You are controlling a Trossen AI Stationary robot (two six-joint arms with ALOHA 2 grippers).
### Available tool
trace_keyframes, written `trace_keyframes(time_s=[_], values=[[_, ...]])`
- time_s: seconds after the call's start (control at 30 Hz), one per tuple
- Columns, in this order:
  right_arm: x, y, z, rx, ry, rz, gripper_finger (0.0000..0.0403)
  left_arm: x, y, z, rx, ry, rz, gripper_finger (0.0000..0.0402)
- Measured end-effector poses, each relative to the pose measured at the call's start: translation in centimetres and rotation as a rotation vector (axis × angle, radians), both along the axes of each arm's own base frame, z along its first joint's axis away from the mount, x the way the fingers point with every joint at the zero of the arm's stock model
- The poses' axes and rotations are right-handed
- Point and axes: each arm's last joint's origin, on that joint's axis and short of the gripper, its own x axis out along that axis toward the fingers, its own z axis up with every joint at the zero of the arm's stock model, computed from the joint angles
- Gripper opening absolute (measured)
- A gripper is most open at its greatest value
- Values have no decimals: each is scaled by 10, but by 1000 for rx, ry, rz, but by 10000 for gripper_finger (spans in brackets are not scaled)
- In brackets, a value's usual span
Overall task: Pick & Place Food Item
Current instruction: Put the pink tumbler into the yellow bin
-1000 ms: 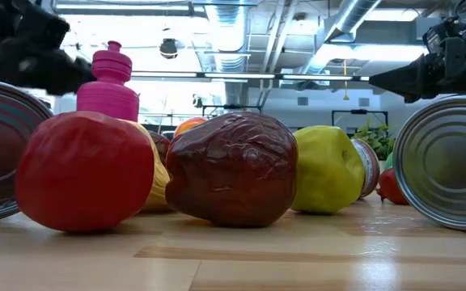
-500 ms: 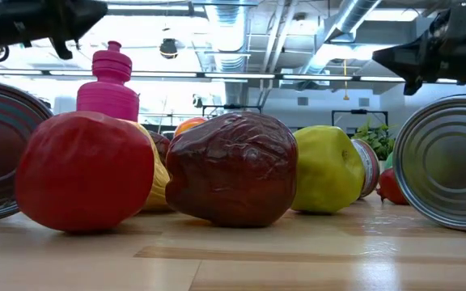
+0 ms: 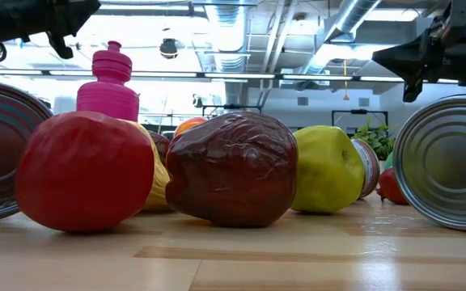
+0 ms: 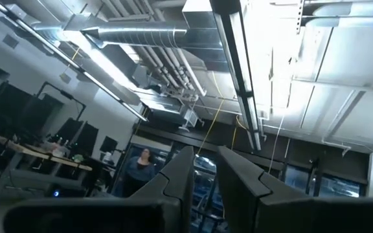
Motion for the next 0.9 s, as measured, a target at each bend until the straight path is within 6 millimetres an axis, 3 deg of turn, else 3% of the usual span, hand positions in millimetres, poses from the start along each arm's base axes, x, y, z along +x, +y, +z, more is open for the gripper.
trace_keyframes(time_s=[0.5,0.7,0.9], values=[[0,0,0,-2,1,1,6,1,0,-1,-73,-46,-73,57],[0,0,0,-5,2,0,6,26,-3,-4,-109,157,-152,32],[0,0,0,-8,3,0,6,58,-8,28,-40,299,-131,4]])
